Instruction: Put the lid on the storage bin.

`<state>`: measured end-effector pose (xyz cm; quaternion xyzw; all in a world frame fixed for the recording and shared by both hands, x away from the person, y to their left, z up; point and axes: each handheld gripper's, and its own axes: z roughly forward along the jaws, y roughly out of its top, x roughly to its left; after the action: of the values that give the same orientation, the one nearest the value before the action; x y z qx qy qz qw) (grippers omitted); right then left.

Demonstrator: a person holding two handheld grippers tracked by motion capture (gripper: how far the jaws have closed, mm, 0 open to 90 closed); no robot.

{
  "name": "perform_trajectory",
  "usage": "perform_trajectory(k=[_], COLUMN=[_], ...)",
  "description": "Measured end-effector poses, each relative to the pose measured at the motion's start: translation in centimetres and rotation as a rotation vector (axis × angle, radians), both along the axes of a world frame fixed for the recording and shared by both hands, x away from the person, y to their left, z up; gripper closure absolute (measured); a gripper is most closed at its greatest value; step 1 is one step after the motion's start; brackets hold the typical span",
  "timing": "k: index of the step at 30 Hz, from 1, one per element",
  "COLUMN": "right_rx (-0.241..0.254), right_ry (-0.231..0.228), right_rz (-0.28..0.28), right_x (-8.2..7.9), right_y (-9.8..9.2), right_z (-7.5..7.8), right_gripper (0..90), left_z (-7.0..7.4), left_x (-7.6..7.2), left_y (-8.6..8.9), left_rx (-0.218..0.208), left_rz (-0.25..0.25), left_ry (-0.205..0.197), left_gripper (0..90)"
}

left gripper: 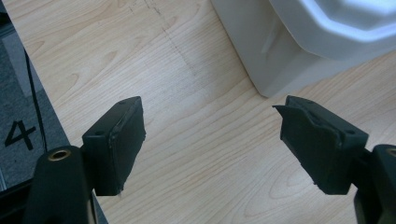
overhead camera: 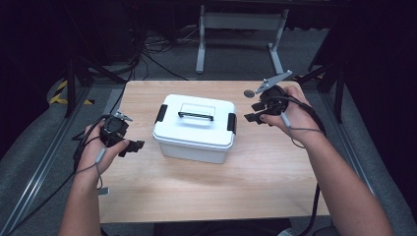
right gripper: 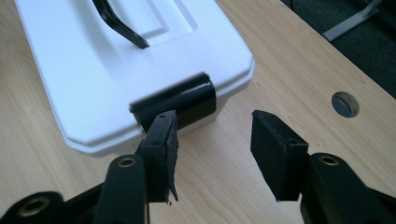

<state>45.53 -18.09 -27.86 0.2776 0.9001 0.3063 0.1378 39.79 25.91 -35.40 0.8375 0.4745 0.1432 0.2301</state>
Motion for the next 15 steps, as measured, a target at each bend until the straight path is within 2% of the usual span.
perform_trajectory(k=[6,15], right_rx=[-0.033,-0.008], right_ry=[0.002,0.012], right_rz=[0.032,0.119], right_x=[0.5,0.9], right_y=[2.1,5.6], right_z=[0.2,0.2], right_gripper=[51.8,47.6], left_z=[0.0,-0.3], left_x=[0.0,-0.5], left_y=[-0.1,0.1], left_rx=[0.001,-0.002], left_rz=[-0.01,-0.005], left_ry=[0.011,0.016], left_gripper=[22.7,22.7])
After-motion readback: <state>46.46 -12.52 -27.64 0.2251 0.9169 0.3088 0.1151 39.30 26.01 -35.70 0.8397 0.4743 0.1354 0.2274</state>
